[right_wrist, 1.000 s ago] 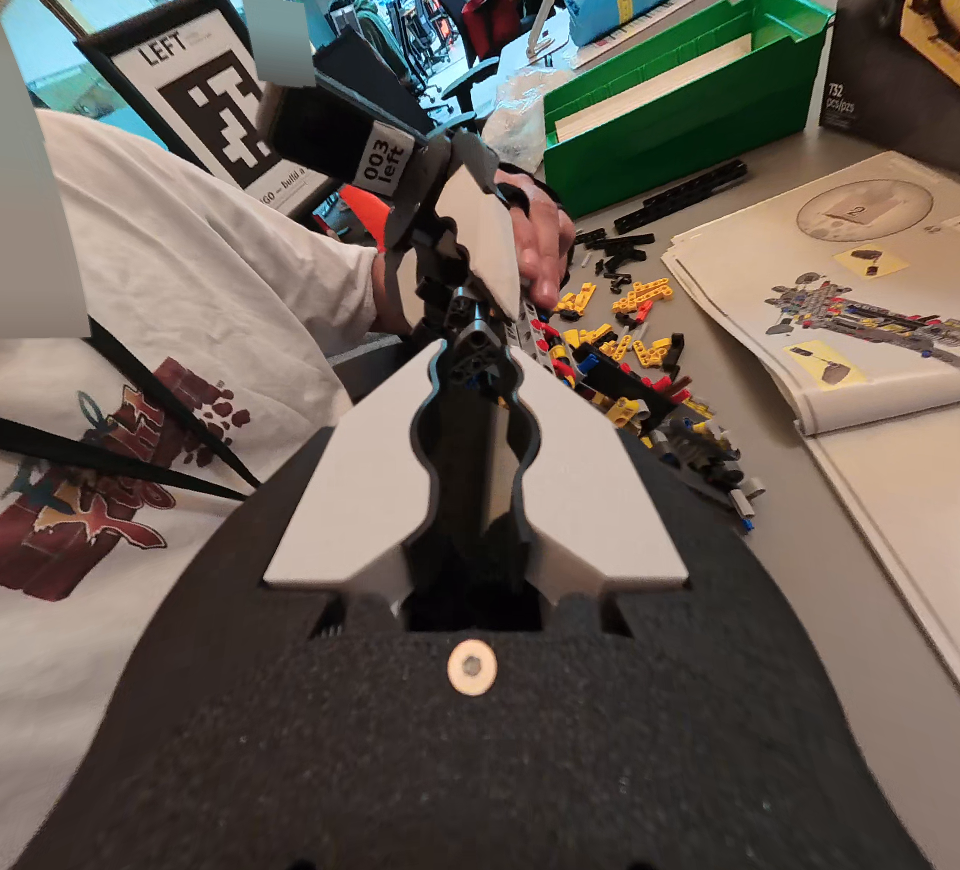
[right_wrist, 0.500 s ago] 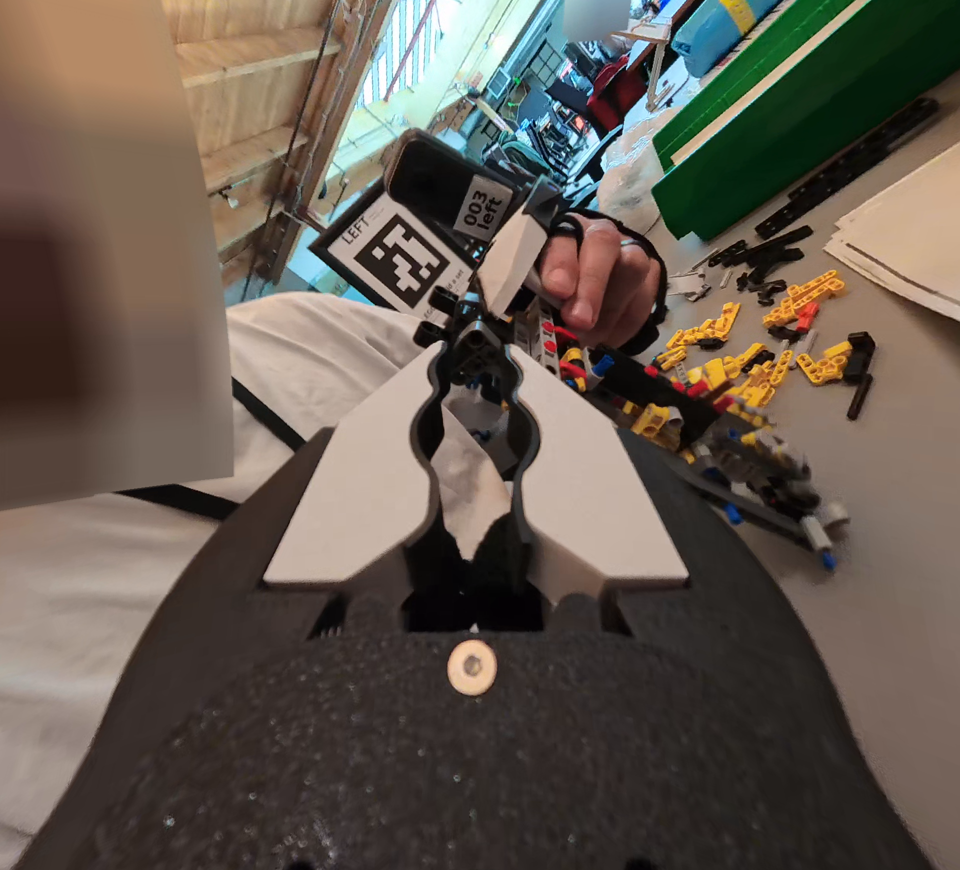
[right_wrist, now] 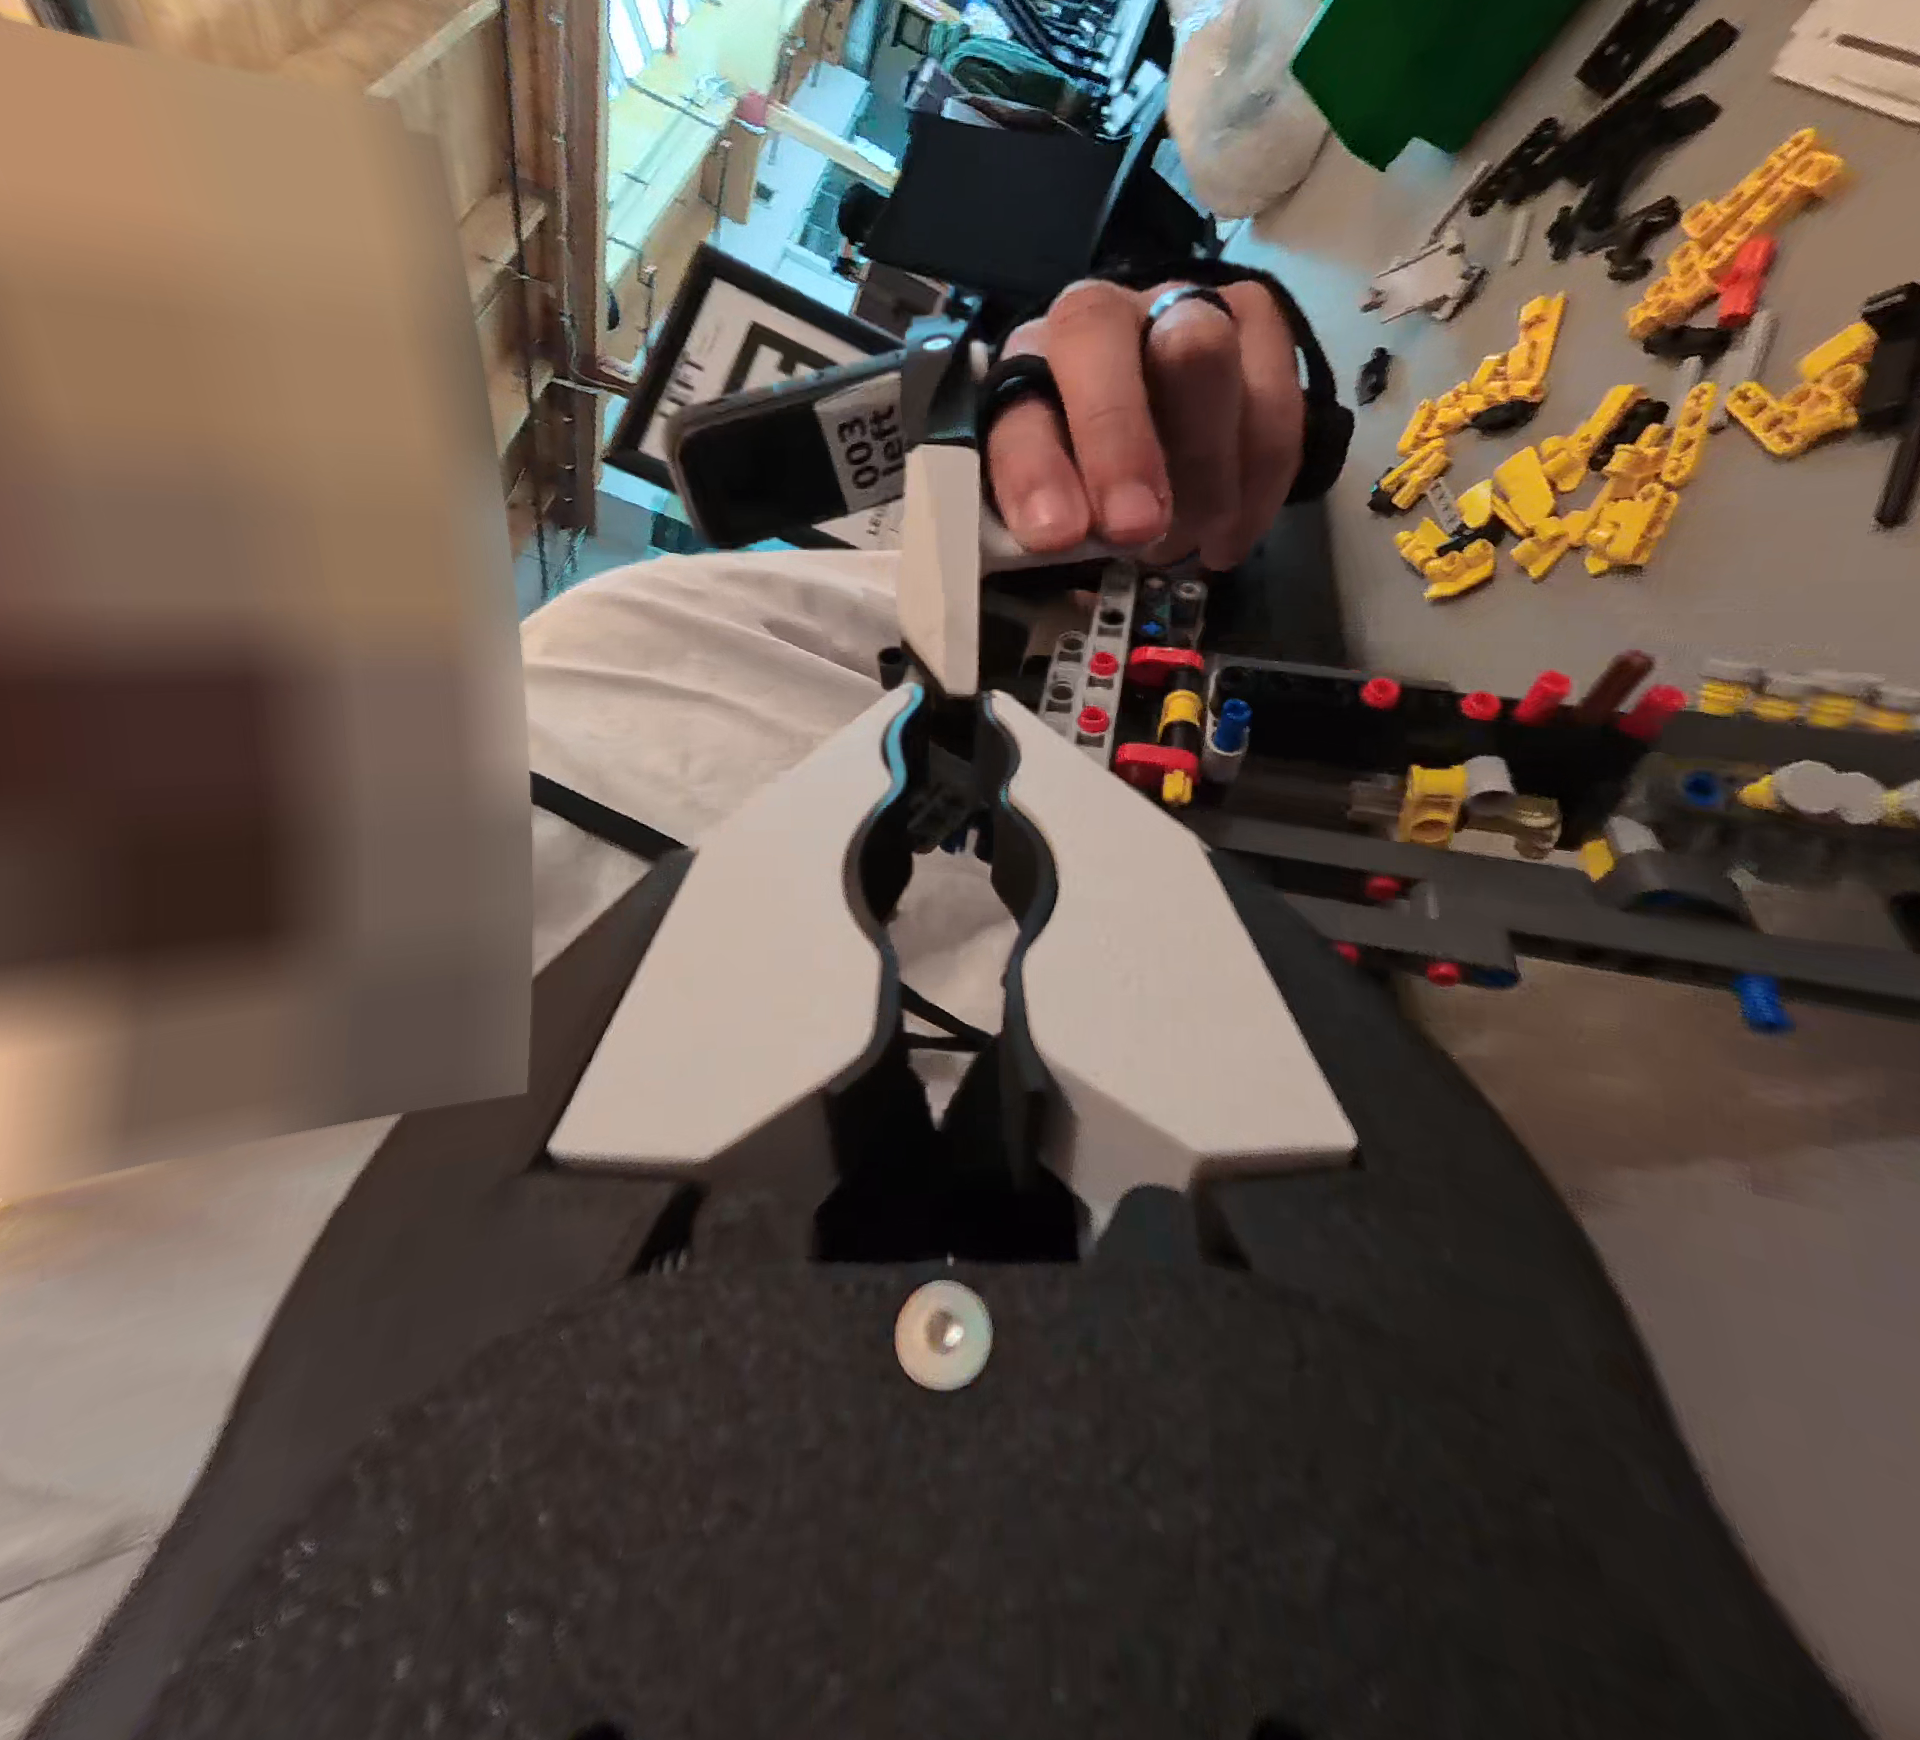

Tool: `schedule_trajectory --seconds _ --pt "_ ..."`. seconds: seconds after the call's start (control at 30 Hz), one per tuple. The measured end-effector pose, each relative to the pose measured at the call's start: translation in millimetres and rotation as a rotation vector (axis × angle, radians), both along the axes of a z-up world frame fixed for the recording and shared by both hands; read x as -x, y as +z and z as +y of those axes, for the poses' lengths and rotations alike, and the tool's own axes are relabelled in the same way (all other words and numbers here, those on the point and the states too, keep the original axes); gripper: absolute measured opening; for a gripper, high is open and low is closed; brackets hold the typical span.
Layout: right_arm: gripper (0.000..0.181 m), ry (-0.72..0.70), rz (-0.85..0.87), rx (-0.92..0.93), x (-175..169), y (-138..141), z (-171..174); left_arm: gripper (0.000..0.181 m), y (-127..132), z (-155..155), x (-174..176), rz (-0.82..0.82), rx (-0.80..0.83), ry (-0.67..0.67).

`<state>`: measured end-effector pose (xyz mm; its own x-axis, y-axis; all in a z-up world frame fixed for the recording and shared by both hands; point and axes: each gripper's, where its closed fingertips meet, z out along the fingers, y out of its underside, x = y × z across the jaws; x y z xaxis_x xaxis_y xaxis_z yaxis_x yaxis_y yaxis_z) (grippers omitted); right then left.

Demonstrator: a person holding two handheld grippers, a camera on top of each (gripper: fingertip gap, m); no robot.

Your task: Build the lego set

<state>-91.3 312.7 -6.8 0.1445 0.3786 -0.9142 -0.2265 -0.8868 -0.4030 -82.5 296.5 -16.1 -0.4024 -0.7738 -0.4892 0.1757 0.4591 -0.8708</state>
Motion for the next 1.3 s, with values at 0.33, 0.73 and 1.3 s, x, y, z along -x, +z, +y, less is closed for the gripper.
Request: schedule_trajectory --seconds 0.33,0.73,1.3 --pt "0.009 -0.121 -0.347 -0.142 16 -41 -19 0.029 -41 -16 17 0.038 -0.141 0.172" --pt "0.0 -0.14 -0.62 -0.288 27 -115 -43 0.028 -116 -31 28 0.175 -0.358 0.229" --pt "0.013 -0.121 -0.801 -0.431 25 -158 -38 0.043 -138 -19 50 0.504 -0.045 0.005"
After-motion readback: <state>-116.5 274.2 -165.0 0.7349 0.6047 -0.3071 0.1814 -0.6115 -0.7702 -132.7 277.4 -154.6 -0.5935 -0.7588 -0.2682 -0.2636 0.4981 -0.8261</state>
